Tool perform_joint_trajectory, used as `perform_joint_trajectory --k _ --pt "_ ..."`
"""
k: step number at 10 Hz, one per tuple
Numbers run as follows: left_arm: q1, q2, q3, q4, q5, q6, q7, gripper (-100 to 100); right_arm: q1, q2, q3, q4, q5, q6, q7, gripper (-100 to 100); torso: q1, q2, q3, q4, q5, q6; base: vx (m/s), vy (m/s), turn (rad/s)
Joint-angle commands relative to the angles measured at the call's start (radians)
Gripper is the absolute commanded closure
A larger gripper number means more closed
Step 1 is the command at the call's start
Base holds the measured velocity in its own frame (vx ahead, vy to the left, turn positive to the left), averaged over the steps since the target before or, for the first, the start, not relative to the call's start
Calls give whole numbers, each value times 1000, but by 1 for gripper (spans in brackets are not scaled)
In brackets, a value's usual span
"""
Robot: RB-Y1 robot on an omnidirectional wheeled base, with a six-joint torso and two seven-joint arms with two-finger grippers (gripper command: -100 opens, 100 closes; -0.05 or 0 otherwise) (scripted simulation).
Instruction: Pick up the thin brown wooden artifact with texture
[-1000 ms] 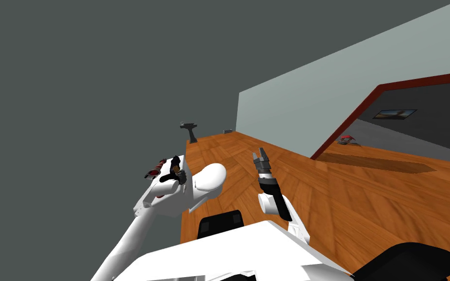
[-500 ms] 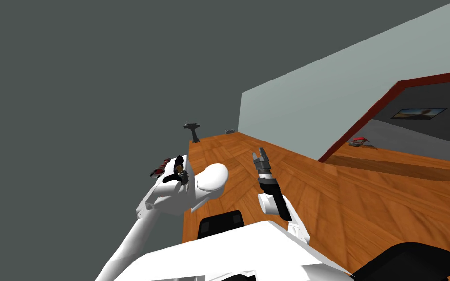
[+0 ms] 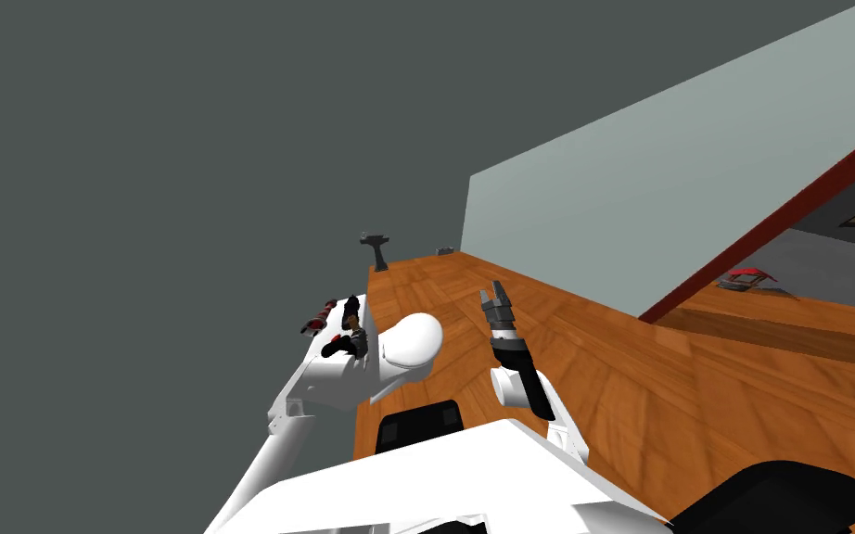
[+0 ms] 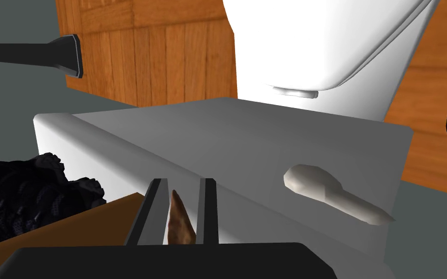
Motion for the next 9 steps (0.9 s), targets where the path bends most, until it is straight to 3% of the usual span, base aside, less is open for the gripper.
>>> perform_joint_trajectory --k 1,3,4,5,6,7,8,9 --pt "16 -4 -16 -37 -8 7 3 100 0 0 0 0 0 0 0 0 0 0 0 0 0 0 66 36 68" --pt "64 -33 -76 -102 -53 33 18 100 0 0 0 0 0 0 0 0 -2 2 1 1 0 1 75 41 146" --pt "64 -33 -76 -120 -53 33 18 100 0 0 0 0 0 0 0 0 -1 1 1 1 0 0 69 46 76" --pt "88 -47 -105 -159 -75 47 25 100 0 0 0 0 0 0 0 0 -1 1 1 1 0 1 55 29 140" --pt "88 -47 -105 -161 -75 47 25 100 0 0 0 0 0 0 0 0 -2 2 1 1 0 0 45 18 48" --pt "113 -61 -135 -197 -98 60 32 100 0 0 0 0 0 0 0 0 -2 3 2 1 0 1 59 34 111" --pt "100 -54 -120 -176 -85 50 28 100 0 0 0 0 0 0 0 0 -2 3 2 1 0 0 30 14 29" --pt "102 -54 -122 -180 -87 53 29 0 0 0 0 0 0 0 0 0 -2 4 2 1 0 1 0 0 0"
